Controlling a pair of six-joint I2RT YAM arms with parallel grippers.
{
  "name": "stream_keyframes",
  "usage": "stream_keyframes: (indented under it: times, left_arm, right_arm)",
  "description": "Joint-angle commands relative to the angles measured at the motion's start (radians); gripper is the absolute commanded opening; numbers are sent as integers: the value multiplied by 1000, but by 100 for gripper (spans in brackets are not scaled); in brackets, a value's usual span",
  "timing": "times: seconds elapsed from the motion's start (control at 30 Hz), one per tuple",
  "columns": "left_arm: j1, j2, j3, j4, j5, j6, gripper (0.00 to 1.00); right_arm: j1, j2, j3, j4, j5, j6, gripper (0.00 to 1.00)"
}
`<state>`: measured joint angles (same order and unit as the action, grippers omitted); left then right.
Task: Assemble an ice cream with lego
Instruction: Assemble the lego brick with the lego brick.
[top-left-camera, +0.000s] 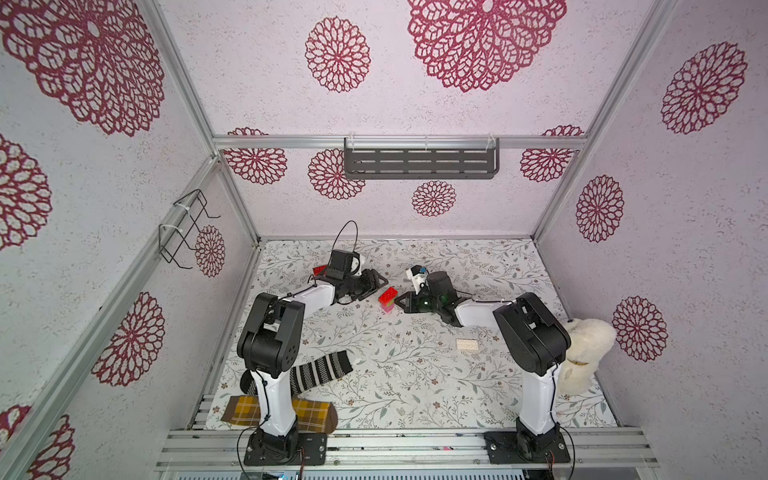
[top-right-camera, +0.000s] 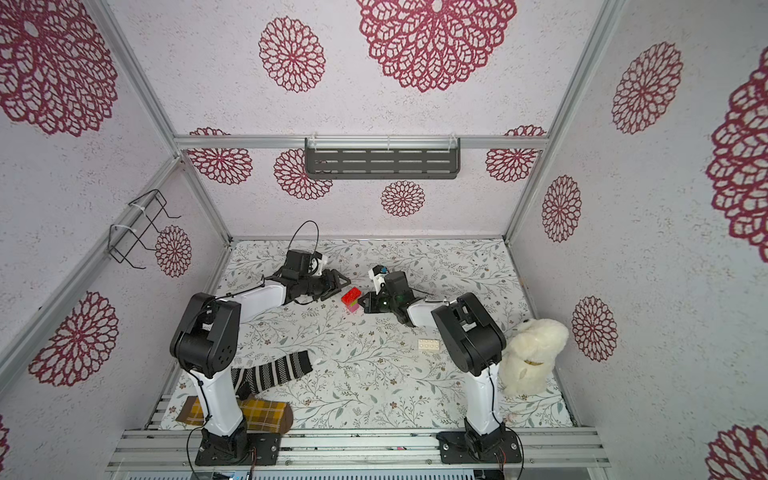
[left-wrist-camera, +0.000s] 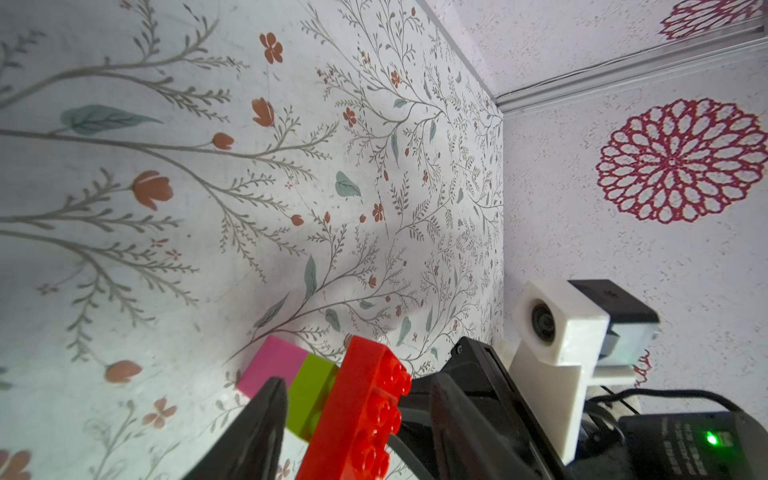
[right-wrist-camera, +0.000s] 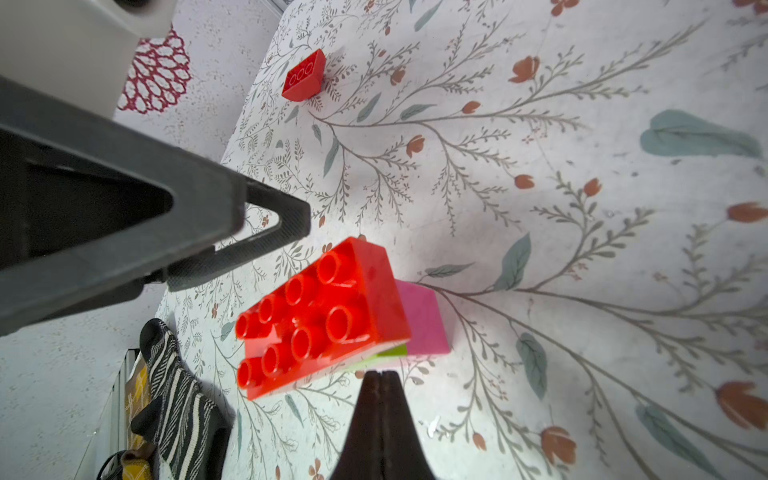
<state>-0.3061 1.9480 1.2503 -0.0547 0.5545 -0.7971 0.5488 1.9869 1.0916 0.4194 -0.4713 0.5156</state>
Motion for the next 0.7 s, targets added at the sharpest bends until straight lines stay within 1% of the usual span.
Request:
stream_keyframes:
  times: [0.0, 0.07, 0.13, 0.17, 0.23, 0.3, 0.33, 0.43, 0.5, 0.57, 0.67]
  left_arm:
    - [8, -33, 24, -52, -30, 28, 61]
    - [10, -47, 36, -81, -45, 39, 61]
    - [-4, -75, 72, -179, -115, 87, 61]
    - [-18, -91, 94, -240, -171, 116, 60]
    - [-72, -121, 167, -398, -365, 201, 60]
    - [-134, -120, 248, -533, -525, 274, 60]
    - [-167, -104, 297, -602, -594, 300, 59]
    - [-233, -23, 448, -792, -737, 346, 54]
    - [-265, 54, 536, -890, -789, 368, 51]
    - [-290, 101, 608, -957, -811, 382, 46]
    - [-316, 149, 676, -1002, -839, 405, 40]
  right_arm:
    - [3, -7, 7, 8, -4, -19, 0]
    - [3, -8, 4, 11, -3, -15, 0]
    - [4, -11, 0, 12, -3, -17, 0]
    - [3, -13, -2, 12, -3, -17, 0]
    - [3, -18, -7, 14, 1, -19, 0]
    - [3, -20, -11, 15, 2, -18, 0]
    - [4, -20, -12, 17, 2, -18, 0]
    - [4, -20, -16, 22, -4, -15, 0]
    - [4, -22, -18, 27, -6, -14, 0]
    - [4, -23, -22, 28, -4, -14, 0]
    - [3, -26, -27, 30, -6, -16, 0]
